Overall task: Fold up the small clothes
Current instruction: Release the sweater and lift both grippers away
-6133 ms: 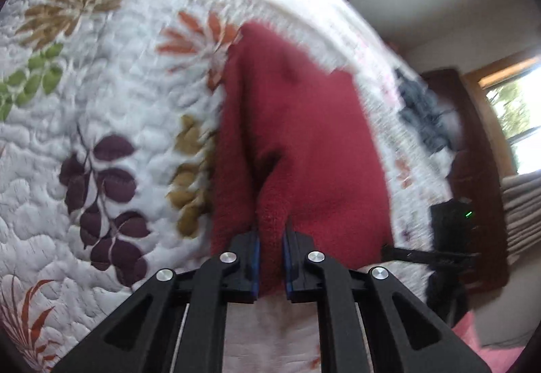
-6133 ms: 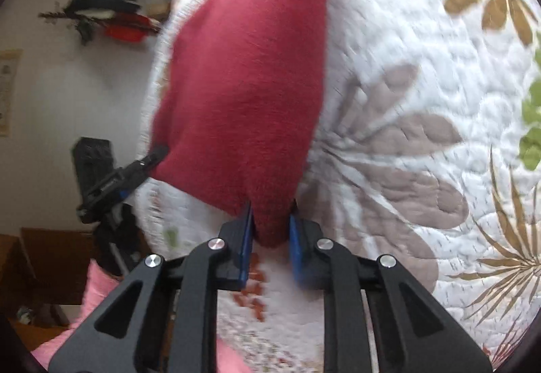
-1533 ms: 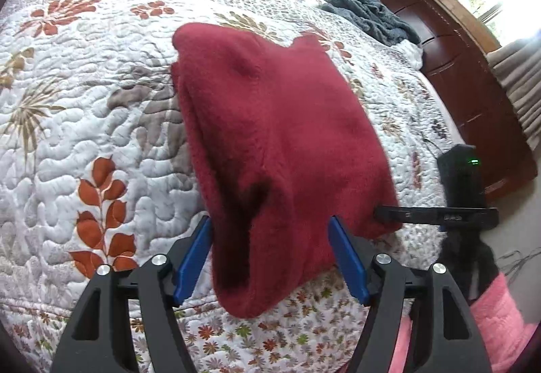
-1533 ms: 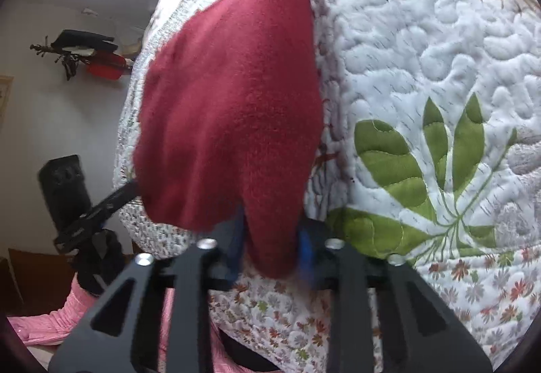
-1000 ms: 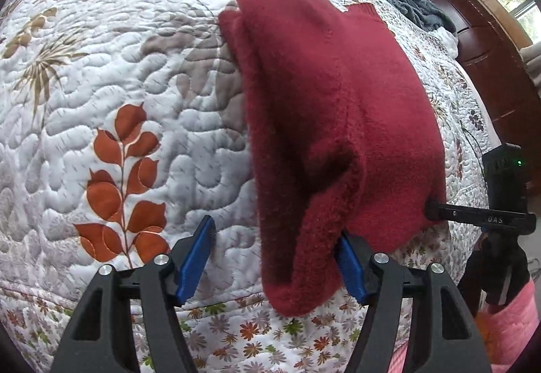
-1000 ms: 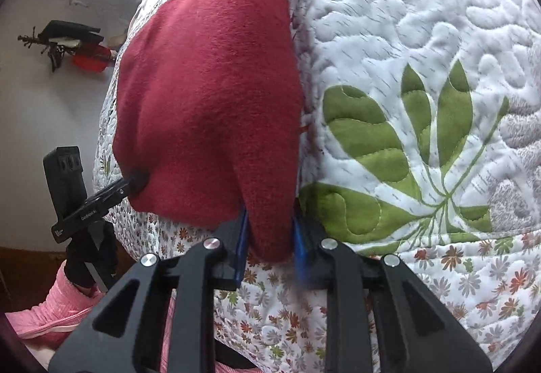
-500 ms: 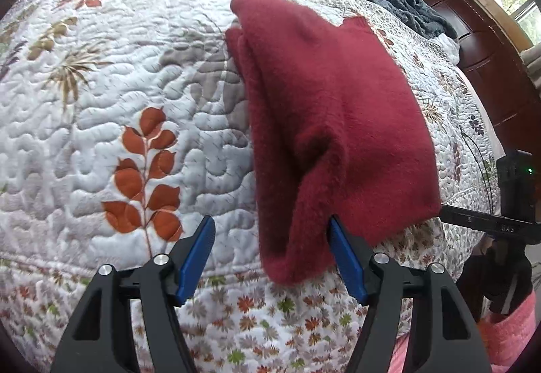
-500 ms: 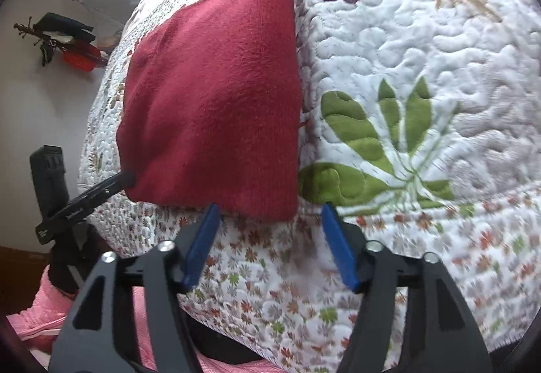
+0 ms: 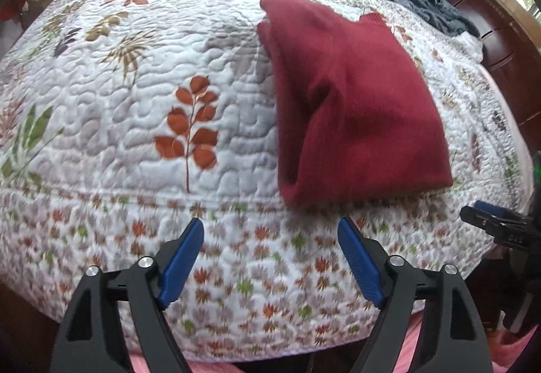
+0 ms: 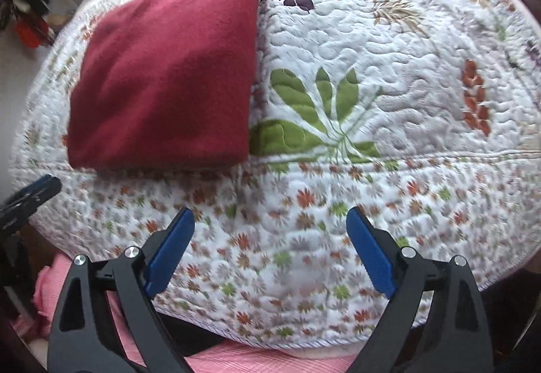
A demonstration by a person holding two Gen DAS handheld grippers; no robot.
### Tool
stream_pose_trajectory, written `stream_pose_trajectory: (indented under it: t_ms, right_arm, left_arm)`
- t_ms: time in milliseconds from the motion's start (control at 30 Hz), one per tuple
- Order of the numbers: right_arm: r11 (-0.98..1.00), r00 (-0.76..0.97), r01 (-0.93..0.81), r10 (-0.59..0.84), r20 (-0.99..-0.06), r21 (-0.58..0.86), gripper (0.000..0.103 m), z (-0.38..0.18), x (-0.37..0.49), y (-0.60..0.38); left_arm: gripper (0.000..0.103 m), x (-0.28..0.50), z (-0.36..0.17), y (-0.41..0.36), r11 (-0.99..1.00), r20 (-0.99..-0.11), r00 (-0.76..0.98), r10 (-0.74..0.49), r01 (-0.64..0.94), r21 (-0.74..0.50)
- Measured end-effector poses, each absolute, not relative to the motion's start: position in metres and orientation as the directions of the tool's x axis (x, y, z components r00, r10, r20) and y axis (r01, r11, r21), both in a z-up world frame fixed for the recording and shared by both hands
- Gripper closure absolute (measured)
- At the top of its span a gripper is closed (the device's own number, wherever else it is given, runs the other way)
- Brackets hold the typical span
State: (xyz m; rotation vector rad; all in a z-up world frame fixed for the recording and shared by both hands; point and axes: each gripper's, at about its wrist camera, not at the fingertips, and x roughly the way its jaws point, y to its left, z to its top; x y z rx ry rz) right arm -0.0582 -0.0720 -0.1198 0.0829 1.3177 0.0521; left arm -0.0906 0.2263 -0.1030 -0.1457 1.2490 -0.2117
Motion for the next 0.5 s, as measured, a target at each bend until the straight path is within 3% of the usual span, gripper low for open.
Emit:
stream_pose_trajectory:
  t_ms: [500]
  right_arm:
    - [1.0, 0.28, 0.015, -0.015, -0.96, -0.011, 0.007, -0.088, -0.078, -0.042]
  left_arm:
    - [0.019, -0.115, -0.082, 0.211, 0.989, -0.93, 0.338, -0.141, 0.081, -0.121]
